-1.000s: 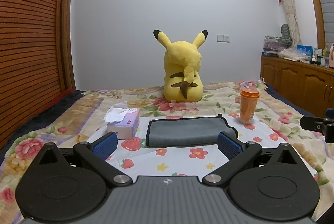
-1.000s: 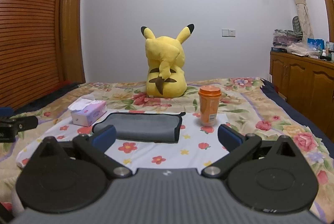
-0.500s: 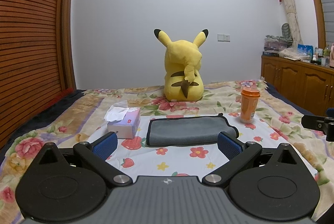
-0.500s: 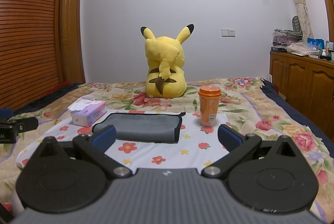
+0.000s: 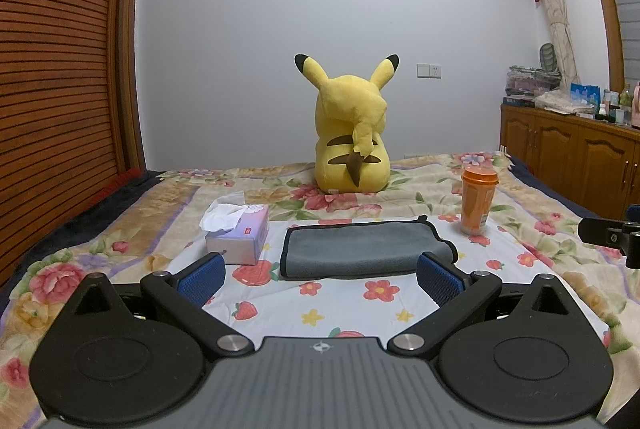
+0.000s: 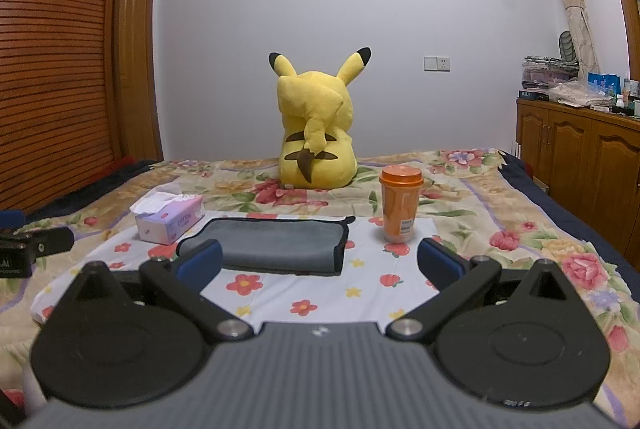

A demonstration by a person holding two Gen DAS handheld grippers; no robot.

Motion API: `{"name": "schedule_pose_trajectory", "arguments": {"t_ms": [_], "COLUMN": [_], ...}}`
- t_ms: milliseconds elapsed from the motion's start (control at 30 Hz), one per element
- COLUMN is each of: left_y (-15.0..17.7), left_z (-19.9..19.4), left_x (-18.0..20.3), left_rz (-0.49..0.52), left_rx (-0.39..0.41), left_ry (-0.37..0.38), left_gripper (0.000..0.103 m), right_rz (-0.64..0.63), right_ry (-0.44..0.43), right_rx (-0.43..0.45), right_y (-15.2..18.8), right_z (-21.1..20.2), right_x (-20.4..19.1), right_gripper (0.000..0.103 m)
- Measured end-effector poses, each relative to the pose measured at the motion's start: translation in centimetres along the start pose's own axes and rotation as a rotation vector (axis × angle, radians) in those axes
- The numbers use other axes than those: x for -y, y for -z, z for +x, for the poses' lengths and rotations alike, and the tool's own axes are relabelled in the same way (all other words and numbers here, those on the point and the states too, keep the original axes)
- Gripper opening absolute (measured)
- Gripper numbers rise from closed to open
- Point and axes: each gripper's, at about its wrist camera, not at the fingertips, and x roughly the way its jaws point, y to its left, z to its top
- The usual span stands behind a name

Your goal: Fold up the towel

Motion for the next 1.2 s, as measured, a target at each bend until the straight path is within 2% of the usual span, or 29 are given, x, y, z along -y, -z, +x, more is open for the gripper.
{"name": "schedule_pose_trajectory", "arguments": {"t_ms": [1200], "left_y": [0.17], "left_z": [0.06], "left_x": [0.11], "left_rz": [0.007], "left_rx": [-0.001], "left_ry": [-0.003], "left_gripper": [0.103], "right_rz": [-0.002], "right_ry": [0.001], "right_rx": [-0.001], "right_y": [-0.02], "right_z": [-0.02], "right_x": [0.05], "right_gripper": [0.103]}}
